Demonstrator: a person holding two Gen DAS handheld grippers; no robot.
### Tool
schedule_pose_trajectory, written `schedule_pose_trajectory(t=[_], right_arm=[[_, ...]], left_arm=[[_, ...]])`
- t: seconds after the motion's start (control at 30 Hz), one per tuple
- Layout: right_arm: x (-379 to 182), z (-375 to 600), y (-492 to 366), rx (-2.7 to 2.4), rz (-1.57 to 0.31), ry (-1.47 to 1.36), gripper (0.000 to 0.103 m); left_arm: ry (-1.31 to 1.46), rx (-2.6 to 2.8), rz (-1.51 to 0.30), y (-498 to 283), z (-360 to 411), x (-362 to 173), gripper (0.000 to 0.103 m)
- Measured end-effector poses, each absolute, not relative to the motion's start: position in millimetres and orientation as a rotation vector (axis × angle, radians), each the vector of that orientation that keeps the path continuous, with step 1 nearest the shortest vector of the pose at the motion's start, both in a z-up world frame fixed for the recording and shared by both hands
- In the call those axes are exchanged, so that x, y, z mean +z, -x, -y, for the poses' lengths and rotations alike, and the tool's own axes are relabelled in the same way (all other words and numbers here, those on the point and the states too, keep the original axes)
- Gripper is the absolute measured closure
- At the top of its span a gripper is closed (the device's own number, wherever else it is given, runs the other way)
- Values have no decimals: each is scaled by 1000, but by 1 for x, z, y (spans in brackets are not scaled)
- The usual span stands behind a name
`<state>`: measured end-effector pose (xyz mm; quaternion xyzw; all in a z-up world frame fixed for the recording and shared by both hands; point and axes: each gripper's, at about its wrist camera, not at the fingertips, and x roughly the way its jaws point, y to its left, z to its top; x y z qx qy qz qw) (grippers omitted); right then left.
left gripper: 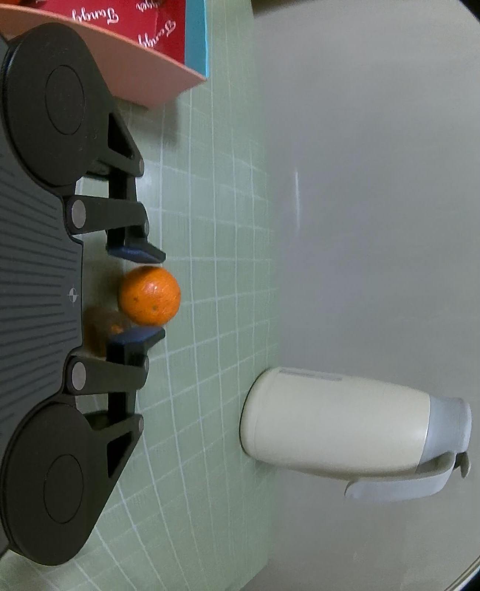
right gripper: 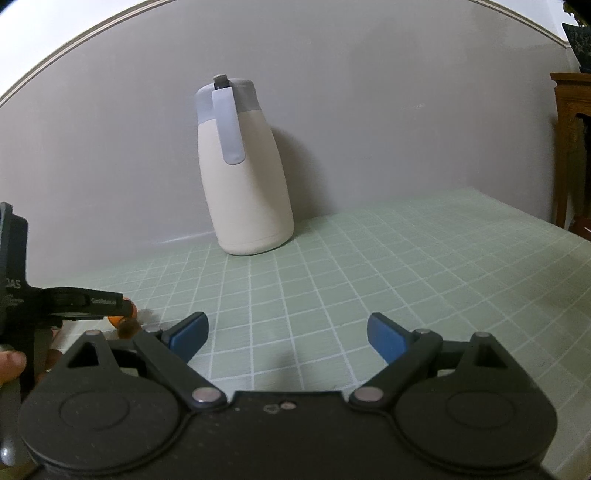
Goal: Organize fruits
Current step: 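Carry the mandarin in the left tool into the box and release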
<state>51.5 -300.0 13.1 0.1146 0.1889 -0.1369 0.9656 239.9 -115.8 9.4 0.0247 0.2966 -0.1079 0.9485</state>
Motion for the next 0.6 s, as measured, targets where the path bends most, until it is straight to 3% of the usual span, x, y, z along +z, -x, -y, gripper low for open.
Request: schedule_pose_trajectory(t=[0.6], right_arm=[[15, 300, -50, -260, -378, -232, 10]], left_arm=[[-33, -193, -603, -264, 130, 5, 67]])
